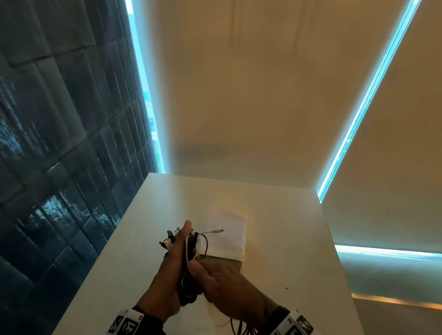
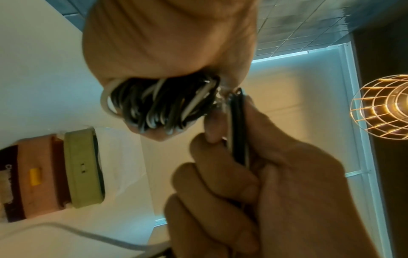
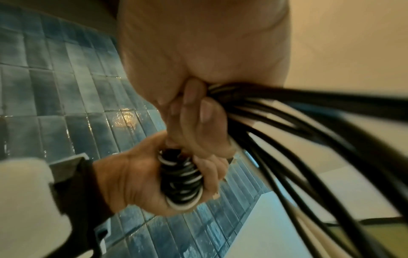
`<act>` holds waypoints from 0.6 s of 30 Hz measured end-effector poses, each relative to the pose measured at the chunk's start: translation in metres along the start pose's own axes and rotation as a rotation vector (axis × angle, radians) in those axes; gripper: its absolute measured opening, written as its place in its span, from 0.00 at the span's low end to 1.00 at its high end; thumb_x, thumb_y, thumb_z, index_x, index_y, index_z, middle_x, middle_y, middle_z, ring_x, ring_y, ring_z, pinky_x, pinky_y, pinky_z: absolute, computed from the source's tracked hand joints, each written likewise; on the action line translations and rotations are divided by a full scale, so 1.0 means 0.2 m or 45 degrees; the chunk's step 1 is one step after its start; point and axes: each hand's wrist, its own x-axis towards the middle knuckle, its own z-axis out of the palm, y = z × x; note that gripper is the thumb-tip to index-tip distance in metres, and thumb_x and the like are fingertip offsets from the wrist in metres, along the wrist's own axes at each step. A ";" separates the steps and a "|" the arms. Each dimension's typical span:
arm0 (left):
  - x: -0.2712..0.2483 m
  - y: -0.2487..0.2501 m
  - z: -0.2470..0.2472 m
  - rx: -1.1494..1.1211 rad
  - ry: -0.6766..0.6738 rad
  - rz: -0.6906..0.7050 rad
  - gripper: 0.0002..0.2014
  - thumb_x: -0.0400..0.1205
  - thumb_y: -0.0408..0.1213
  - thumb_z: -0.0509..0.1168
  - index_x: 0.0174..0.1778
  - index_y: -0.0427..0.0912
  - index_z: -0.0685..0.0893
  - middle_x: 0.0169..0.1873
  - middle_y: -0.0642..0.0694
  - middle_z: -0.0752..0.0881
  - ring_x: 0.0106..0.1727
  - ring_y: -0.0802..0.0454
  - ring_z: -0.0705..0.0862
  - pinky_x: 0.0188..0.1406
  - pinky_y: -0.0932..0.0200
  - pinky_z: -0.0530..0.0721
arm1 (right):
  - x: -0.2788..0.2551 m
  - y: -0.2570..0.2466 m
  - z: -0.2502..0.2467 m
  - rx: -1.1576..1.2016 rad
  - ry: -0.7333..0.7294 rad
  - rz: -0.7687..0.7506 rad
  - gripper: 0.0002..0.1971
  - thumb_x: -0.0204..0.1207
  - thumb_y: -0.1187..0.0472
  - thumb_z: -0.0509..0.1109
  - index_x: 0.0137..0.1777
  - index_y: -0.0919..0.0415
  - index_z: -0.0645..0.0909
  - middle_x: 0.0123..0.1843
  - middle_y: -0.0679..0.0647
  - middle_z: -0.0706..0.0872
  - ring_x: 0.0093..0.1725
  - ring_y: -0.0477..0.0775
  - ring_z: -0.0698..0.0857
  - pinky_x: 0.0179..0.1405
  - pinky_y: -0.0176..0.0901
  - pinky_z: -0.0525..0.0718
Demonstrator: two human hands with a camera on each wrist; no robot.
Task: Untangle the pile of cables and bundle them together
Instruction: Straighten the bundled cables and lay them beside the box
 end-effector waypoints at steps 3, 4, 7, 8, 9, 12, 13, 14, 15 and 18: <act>0.00 0.02 0.01 -0.062 -0.028 -0.052 0.32 0.82 0.65 0.52 0.64 0.42 0.83 0.52 0.38 0.91 0.54 0.44 0.90 0.59 0.43 0.86 | 0.01 -0.01 0.02 -0.088 0.006 0.006 0.19 0.89 0.52 0.51 0.35 0.49 0.71 0.35 0.49 0.77 0.32 0.44 0.73 0.33 0.29 0.73; 0.00 0.02 0.01 -0.067 -0.040 -0.059 0.35 0.79 0.67 0.54 0.69 0.43 0.81 0.59 0.35 0.88 0.61 0.40 0.87 0.66 0.40 0.81 | 0.02 -0.01 0.02 -0.124 0.010 0.009 0.19 0.89 0.52 0.51 0.34 0.49 0.71 0.34 0.47 0.76 0.31 0.42 0.73 0.33 0.29 0.73; 0.02 -0.04 -0.04 0.029 -0.017 -0.074 0.32 0.71 0.64 0.70 0.64 0.44 0.84 0.51 0.27 0.87 0.47 0.42 0.89 0.51 0.48 0.87 | 0.02 0.01 0.01 -0.251 0.025 -0.021 0.19 0.89 0.56 0.51 0.43 0.61 0.78 0.39 0.54 0.82 0.35 0.48 0.79 0.39 0.35 0.81; 0.03 -0.05 -0.03 0.064 0.011 -0.091 0.29 0.68 0.60 0.75 0.56 0.39 0.87 0.48 0.26 0.88 0.44 0.41 0.88 0.44 0.50 0.84 | 0.02 0.02 0.01 -0.283 0.030 -0.046 0.18 0.88 0.59 0.51 0.46 0.67 0.80 0.42 0.60 0.85 0.38 0.53 0.82 0.43 0.41 0.84; 0.03 -0.06 -0.03 0.070 0.020 -0.109 0.29 0.66 0.55 0.80 0.53 0.35 0.88 0.50 0.24 0.87 0.45 0.38 0.86 0.44 0.49 0.79 | 0.02 0.04 0.01 -0.321 0.022 -0.065 0.17 0.87 0.63 0.52 0.50 0.71 0.81 0.46 0.64 0.85 0.41 0.56 0.82 0.45 0.40 0.83; 0.04 -0.08 -0.02 0.019 0.128 -0.120 0.21 0.65 0.44 0.81 0.45 0.31 0.88 0.37 0.29 0.87 0.36 0.38 0.86 0.37 0.51 0.81 | 0.00 0.05 0.03 -0.426 0.057 -0.064 0.15 0.87 0.65 0.52 0.55 0.72 0.80 0.52 0.67 0.85 0.47 0.59 0.81 0.46 0.36 0.75; 0.05 -0.08 -0.01 -0.019 0.158 -0.095 0.14 0.70 0.41 0.77 0.39 0.33 0.86 0.30 0.36 0.85 0.29 0.42 0.85 0.29 0.55 0.81 | -0.01 0.05 0.03 -0.489 0.081 -0.073 0.15 0.88 0.64 0.52 0.57 0.71 0.79 0.53 0.67 0.84 0.49 0.63 0.82 0.49 0.42 0.78; 0.05 -0.07 0.00 -0.060 0.177 -0.075 0.12 0.73 0.40 0.74 0.35 0.35 0.82 0.26 0.41 0.82 0.24 0.46 0.81 0.24 0.57 0.79 | -0.01 0.04 0.04 -0.537 0.099 -0.084 0.15 0.88 0.63 0.52 0.58 0.71 0.78 0.53 0.67 0.83 0.50 0.65 0.82 0.51 0.50 0.81; 0.07 -0.07 0.00 -0.111 0.188 -0.049 0.11 0.75 0.40 0.73 0.34 0.37 0.80 0.26 0.42 0.80 0.23 0.48 0.79 0.23 0.57 0.78 | -0.02 0.03 0.04 -0.540 0.091 -0.097 0.15 0.88 0.61 0.52 0.57 0.70 0.77 0.52 0.66 0.83 0.50 0.65 0.82 0.52 0.55 0.82; 0.10 -0.03 -0.01 -0.285 0.240 -0.007 0.08 0.81 0.37 0.68 0.40 0.37 0.80 0.28 0.42 0.82 0.26 0.48 0.82 0.26 0.55 0.82 | -0.05 0.05 0.05 -0.170 0.030 -0.037 0.18 0.87 0.49 0.57 0.45 0.62 0.80 0.38 0.56 0.84 0.36 0.58 0.83 0.39 0.51 0.83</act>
